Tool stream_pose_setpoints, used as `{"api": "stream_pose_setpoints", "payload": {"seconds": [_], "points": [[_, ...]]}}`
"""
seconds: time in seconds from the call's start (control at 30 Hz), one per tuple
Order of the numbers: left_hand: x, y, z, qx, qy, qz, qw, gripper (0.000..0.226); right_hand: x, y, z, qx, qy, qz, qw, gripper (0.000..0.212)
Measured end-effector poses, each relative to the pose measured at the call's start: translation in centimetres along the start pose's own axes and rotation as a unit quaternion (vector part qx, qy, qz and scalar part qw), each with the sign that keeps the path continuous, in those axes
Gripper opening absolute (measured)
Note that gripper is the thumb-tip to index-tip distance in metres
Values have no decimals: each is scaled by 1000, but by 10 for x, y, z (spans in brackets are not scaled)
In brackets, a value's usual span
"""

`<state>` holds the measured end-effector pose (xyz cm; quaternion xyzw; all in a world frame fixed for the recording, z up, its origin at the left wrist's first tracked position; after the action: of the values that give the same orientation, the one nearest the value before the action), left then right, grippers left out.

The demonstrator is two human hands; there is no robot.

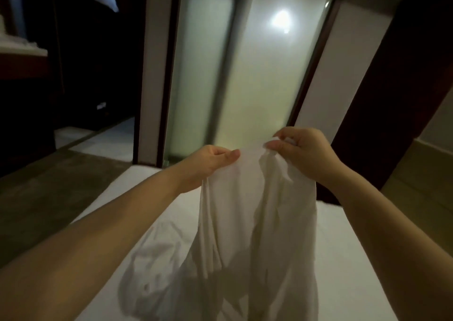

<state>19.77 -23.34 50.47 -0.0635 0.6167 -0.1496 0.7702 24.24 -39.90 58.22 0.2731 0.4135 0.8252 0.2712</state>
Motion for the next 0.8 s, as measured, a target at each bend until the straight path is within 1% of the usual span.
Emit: {"api": "stream_pose_setpoints", "payload": {"seconds": [0.1, 0.2, 0.27, 0.4, 0.47, 0.53, 0.57, 0.63, 0.7, 0.8], "points": [[-48, 13, 37, 40, -14, 1, 999, 28, 4, 24, 46, 2, -19, -12, 1000, 17], [-93, 21, 71, 61, -53, 11, 997, 27, 12, 49, 85, -9, -30, -39, 999, 19], [-118, 21, 87, 78, -80, 16, 994, 25, 17, 66, 105, -18, -41, -56, 997, 17], [-141, 23, 104, 103, -120, 56, 986, 25, 25, 81, 124, -33, -72, -57, 995, 19], [-132, 27, 104, 105, -121, 78, 984, 25, 25, 74, 123, -27, -81, -62, 994, 21], [-110, 34, 102, 113, -89, 92, 985, 30, 21, 56, 117, -10, -95, -69, 993, 22], [-96, 38, 100, 119, -69, 81, 987, 31, 19, 45, 114, 1, -101, -70, 992, 22], [-68, 44, 93, 125, -39, 33, 991, 24, 13, 22, 104, 24, -117, -70, 990, 22], [-40, 52, 87, 109, -12, -16, 994, 21, 6, -2, 93, 48, -135, -60, 988, 21], [-7, 62, 81, 81, 21, -19, 996, 27, -1, -28, 80, 84, -139, -55, 985, 19]]}}
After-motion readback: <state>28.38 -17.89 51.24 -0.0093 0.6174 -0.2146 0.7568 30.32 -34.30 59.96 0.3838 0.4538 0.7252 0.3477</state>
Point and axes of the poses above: each hand's wrist, its own z-axis towards the middle knuckle, its own y-axis out of the back of the hand, x = y × z, the point moved 5 cm from there along z, towards the middle knuckle, and after that the axes turned 15 degrees about -z, right-handed, at the moved point
